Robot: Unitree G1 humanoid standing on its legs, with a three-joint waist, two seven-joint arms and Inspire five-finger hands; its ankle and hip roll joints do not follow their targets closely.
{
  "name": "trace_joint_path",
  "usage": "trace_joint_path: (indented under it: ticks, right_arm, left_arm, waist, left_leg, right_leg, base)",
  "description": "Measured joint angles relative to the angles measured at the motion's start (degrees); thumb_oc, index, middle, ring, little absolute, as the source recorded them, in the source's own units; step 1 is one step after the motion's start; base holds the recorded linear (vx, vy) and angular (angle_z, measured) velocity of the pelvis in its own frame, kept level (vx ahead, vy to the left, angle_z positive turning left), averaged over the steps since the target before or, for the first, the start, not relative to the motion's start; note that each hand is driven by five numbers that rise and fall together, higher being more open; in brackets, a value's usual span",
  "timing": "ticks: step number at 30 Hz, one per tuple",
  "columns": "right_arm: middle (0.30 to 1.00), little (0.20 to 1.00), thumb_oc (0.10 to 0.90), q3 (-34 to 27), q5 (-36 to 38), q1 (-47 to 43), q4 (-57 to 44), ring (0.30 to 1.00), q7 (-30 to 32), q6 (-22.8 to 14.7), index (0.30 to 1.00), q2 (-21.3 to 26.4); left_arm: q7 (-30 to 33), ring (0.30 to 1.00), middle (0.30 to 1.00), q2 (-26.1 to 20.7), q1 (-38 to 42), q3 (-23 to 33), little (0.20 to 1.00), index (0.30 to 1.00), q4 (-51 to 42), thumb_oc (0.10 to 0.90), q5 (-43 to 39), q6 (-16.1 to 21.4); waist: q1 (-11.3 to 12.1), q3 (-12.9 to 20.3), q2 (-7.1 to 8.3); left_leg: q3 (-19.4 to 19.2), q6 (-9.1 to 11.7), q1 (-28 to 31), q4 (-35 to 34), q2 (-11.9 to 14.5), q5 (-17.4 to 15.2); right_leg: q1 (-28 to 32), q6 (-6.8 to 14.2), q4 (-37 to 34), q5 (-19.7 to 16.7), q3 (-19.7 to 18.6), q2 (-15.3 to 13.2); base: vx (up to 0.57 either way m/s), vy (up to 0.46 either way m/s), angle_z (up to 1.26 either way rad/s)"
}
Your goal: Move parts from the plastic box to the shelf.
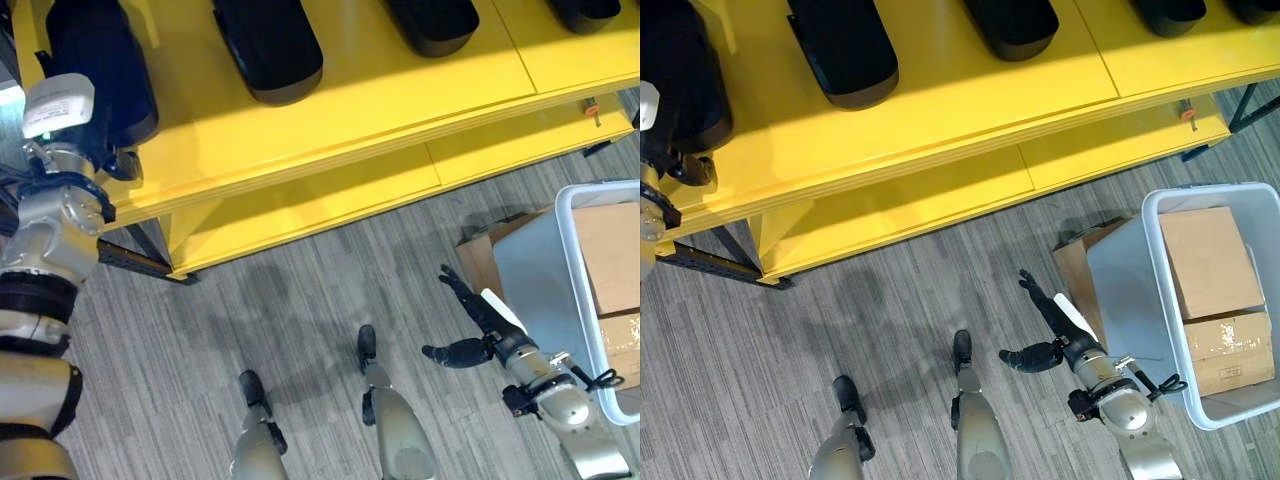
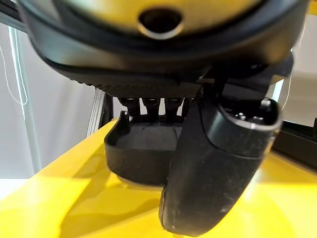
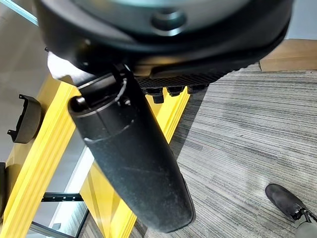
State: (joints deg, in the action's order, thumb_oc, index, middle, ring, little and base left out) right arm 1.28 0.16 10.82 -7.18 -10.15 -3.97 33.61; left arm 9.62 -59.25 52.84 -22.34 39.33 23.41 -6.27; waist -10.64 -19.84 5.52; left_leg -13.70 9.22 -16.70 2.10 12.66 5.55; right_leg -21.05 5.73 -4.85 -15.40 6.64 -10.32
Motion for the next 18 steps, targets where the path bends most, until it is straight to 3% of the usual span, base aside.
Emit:
trace_joint_path:
  ticks: [7, 18]
  right_arm:
    - [1.0, 1.0, 0.9, 0.0, 0.0, 0.0, 0.0, 1.0, -0.3, 0.0, 1.0, 0.1]
    - [1.0, 1.0, 0.9, 0.1, 0.0, 0.0, 0.0, 1.0, -0.4, 0.0, 1.0, 0.1]
  left_arm:
    - [-0.4, 1.0, 1.0, -0.1, 0.0, 0.0, 1.0, 1.0, 0.0, 0.9, 0.0, -0.1]
    - [-0.5, 1.0, 1.0, -0.3, -0.1, 0.1, 1.0, 1.0, 0.0, 0.9, 0.0, 0.0]
  waist:
    - [1.3, 0.0, -0.01]
    - [1.4, 0.0, -0.01]
  left_leg:
    - [0.0, -0.1, 0.8, 0.7, 0.0, -0.1]
    - [0.1, -0.1, 1.6, 0.9, 0.0, -0.1]
  right_leg:
    - [0.9, 0.0, 0.4, 0.0, -0.1, -0.1]
    - [1.8, -0.4, 0.5, 0.3, -0.1, -0.2]
  base:
    - [0.0, -0.001, 0.01]
    - [0.0, -0.001, 0.01]
